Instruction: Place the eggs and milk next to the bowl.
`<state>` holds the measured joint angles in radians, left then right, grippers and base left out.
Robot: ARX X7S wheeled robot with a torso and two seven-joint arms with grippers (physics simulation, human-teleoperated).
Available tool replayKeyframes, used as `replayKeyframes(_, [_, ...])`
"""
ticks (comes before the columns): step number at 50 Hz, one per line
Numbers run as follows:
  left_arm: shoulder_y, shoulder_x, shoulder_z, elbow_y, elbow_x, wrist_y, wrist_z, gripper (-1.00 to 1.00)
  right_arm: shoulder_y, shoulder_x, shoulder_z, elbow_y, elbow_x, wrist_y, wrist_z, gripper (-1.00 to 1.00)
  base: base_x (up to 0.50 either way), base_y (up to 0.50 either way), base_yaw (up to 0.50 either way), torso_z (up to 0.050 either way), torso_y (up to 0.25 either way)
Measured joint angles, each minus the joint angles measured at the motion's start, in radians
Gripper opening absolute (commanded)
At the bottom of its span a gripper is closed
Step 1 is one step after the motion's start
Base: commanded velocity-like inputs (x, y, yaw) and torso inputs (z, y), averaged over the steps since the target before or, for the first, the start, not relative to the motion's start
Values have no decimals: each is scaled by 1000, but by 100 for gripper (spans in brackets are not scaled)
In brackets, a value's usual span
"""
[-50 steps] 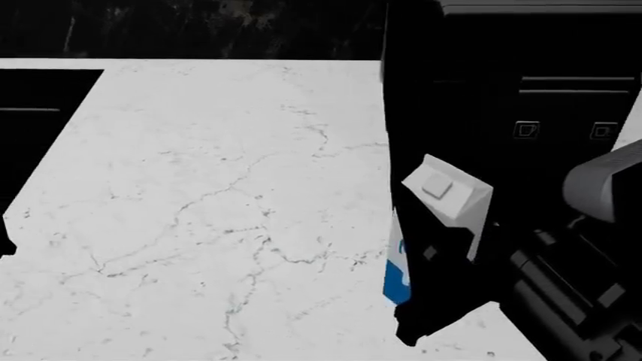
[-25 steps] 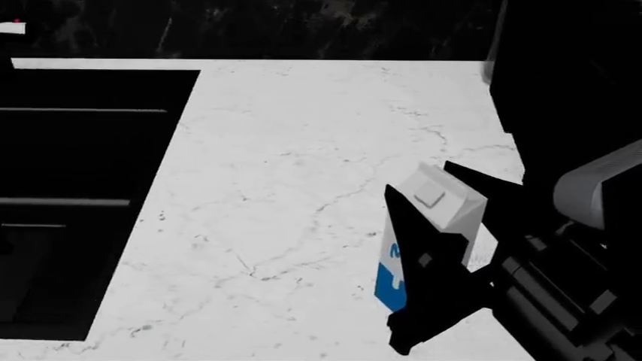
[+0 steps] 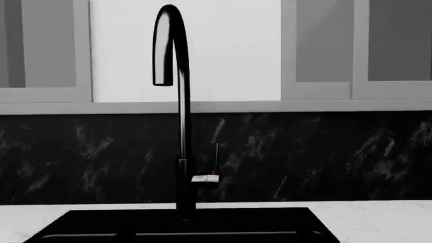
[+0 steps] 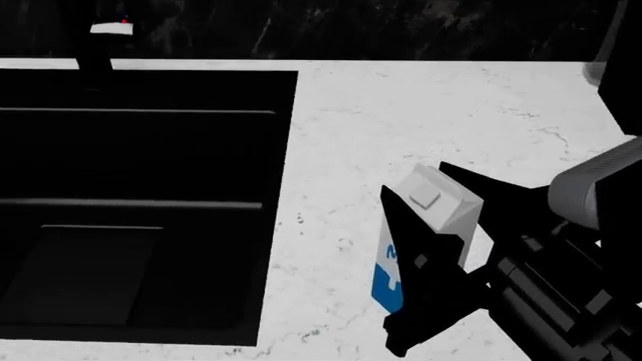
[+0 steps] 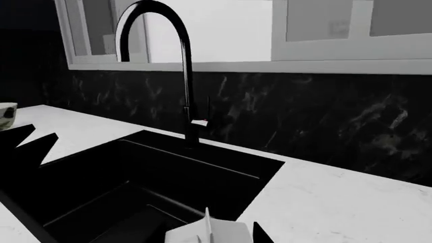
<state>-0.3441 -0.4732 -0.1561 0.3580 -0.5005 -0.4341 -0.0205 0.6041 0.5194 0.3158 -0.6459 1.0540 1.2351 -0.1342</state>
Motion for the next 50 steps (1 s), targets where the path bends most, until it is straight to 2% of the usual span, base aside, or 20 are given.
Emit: replayKeyframes(50, [2,-8,-1,3,-14,6,-4,100,-7,19,-19,3,31,-22,16,-100,0,500,0,0,1])
